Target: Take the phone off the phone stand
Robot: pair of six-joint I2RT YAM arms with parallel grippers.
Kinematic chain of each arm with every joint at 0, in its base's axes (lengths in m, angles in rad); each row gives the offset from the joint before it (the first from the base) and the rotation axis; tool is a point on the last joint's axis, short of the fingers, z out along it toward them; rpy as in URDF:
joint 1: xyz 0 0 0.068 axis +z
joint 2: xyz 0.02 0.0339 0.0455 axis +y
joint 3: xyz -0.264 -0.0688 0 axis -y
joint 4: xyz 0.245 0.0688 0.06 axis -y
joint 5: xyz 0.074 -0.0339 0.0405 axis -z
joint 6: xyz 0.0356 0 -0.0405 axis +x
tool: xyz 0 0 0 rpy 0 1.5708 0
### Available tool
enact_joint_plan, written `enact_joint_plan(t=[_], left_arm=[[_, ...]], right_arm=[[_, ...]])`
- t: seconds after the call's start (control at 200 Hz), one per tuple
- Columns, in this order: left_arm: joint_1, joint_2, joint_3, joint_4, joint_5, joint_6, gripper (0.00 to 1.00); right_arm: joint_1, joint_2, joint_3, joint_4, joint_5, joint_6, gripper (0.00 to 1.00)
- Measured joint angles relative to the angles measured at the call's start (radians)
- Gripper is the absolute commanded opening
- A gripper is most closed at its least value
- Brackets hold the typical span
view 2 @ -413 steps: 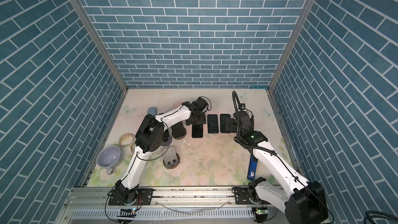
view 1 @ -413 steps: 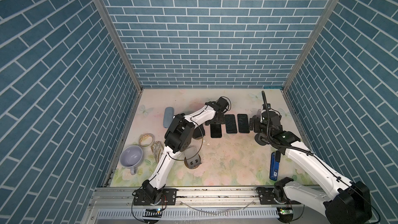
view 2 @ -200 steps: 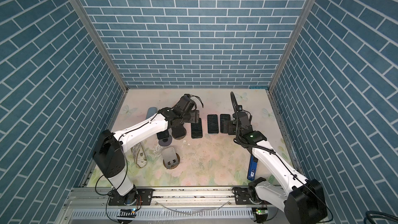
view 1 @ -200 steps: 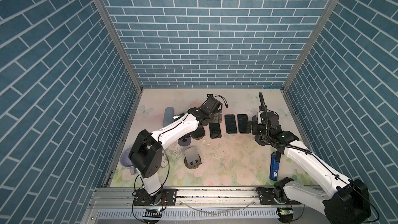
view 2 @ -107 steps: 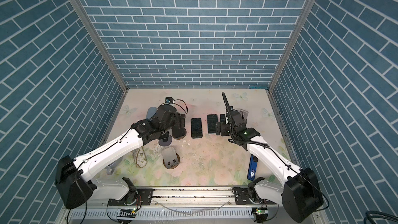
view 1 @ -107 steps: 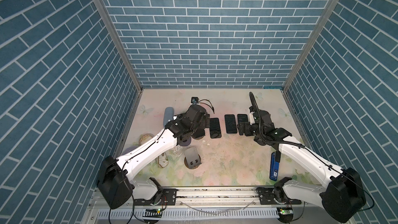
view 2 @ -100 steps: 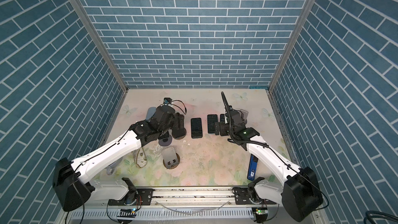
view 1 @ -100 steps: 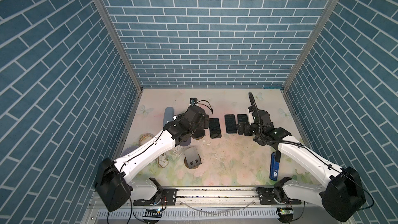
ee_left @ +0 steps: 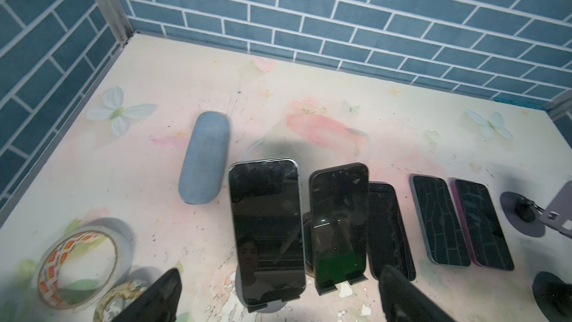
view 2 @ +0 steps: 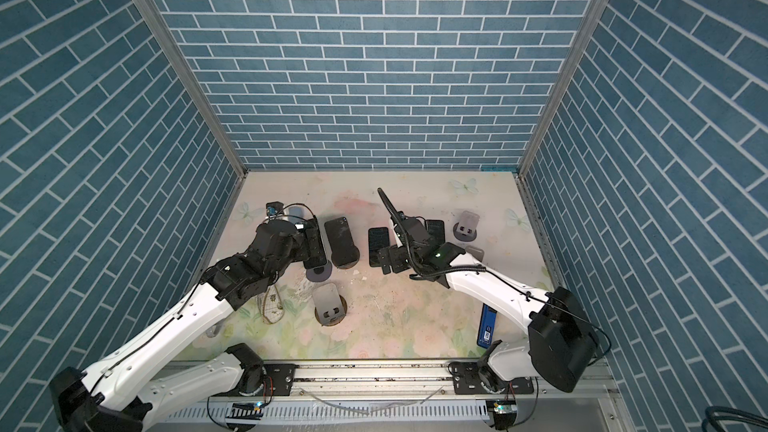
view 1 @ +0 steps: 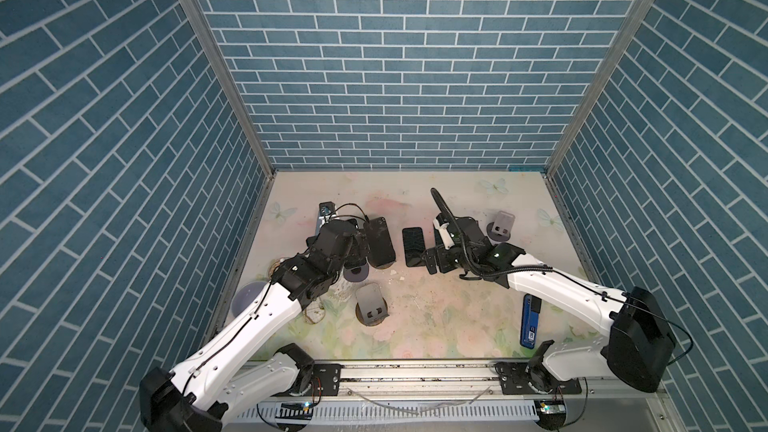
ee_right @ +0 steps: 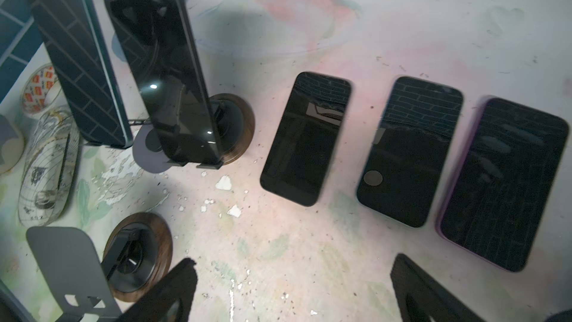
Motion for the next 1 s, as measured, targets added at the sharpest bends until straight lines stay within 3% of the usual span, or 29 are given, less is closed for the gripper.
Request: enact_joint_plan(t=[0.24,0.64,1.0], left_arm=[[0.101,-0.029,-0.049,-0.080,0.040,-0.062,1.00],[0.241,-0.199,-0.138,-0.121,0.101,-0.095,1.00],[0.273,-0.293,-0.169,-0.166,0.115,-0.091,1.00]], right_arm=[[0.103,0.077,0.061,0.011,0.002,0.000,0.99],[0.264,0.245,0.242,0.005,-0.049,-0.012,0.99],[0.335,0.387,0.357,-0.027,-0.119,-0.008,0.99]])
